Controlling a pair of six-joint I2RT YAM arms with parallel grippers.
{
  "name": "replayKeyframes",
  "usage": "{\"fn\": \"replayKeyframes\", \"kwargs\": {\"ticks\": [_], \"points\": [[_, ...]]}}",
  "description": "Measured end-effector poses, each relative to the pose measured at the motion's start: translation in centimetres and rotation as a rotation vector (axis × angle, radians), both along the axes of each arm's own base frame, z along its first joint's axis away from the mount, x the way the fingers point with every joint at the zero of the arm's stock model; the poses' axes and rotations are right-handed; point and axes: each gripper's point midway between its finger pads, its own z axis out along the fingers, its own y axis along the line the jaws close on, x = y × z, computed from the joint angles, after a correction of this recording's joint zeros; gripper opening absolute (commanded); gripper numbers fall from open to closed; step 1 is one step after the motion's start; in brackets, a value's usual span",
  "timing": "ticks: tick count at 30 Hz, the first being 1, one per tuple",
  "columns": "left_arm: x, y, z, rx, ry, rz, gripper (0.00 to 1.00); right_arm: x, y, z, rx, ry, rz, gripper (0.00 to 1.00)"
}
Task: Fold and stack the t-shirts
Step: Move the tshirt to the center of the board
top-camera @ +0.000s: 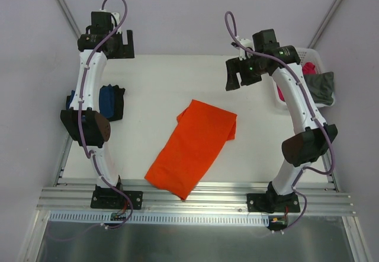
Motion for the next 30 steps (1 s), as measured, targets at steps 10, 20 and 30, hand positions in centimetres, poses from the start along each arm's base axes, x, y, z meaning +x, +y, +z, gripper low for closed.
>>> {"fn": "replayKeyframes", "kwargs": {"ticks": [10, 20, 30], "points": [[-1.2, 0.0, -1.1, 0.0, 0.039, -0.001, 0.99, 4.1, 4.0, -1.2, 0.08, 0.023, 0.043, 0.73], [-2.9, -0.1, -0.9, -0.005, 0.048, -0.008, 0.99, 3.4, 8.4, -20.2, -0.169, 0.365, 0.194, 0.71], [-5.0, -0.9, -2.0, -0.036, 0.089, -0.038, 0.99, -1.7, 15.7, -20.1, -0.304, 0.239, 0.533, 0.79]]}}
